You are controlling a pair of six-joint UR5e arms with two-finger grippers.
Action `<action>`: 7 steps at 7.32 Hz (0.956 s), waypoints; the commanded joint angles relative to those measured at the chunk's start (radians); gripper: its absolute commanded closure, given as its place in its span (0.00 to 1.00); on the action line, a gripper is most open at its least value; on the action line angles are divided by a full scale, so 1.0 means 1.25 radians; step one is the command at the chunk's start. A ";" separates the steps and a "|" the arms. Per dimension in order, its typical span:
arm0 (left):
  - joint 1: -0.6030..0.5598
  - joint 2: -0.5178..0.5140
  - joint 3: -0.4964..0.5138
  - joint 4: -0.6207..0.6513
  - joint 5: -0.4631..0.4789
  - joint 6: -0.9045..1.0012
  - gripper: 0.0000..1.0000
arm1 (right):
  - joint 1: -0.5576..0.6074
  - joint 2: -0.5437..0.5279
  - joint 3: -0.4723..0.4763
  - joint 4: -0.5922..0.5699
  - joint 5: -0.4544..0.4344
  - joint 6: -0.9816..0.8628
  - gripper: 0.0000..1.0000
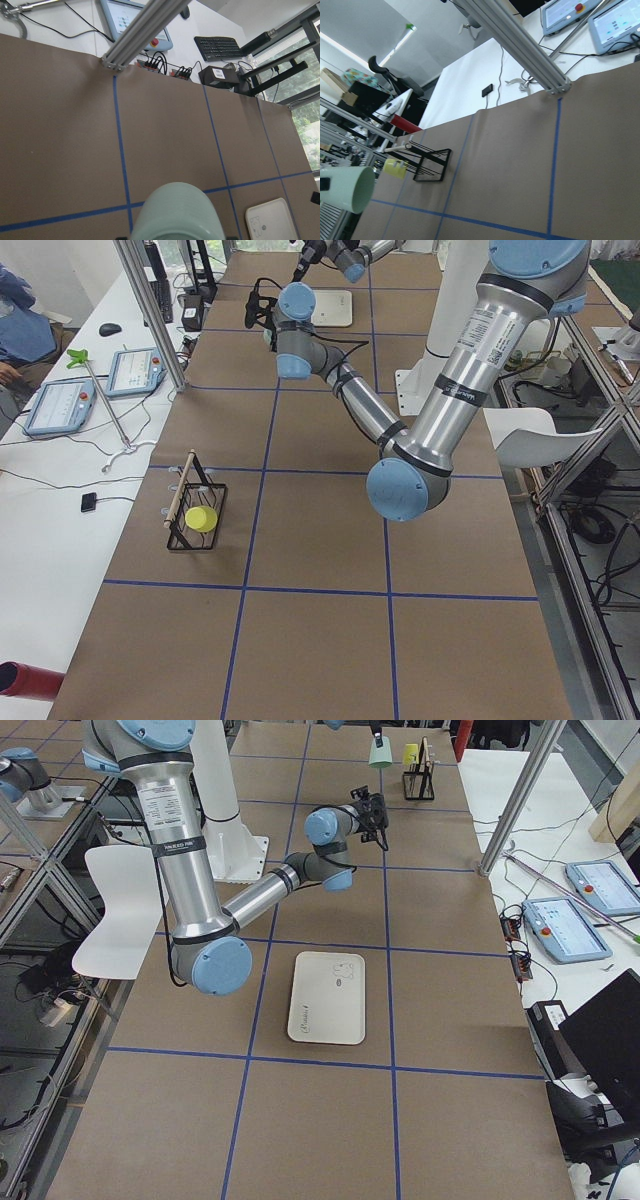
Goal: Left arm grabs green cup and hands to right arm on tray
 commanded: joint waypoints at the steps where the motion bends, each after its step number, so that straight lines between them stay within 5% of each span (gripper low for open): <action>1: 0.018 0.000 -0.017 -0.125 -0.040 -0.120 1.00 | -0.055 0.002 0.003 0.174 -0.057 0.060 0.01; 3: 0.056 0.000 -0.017 -0.312 -0.044 -0.255 1.00 | -0.076 0.013 0.005 0.272 -0.067 0.083 0.01; 7: 0.104 -0.064 -0.017 -0.391 -0.037 -0.307 1.00 | -0.181 0.087 0.014 0.333 -0.226 0.084 0.01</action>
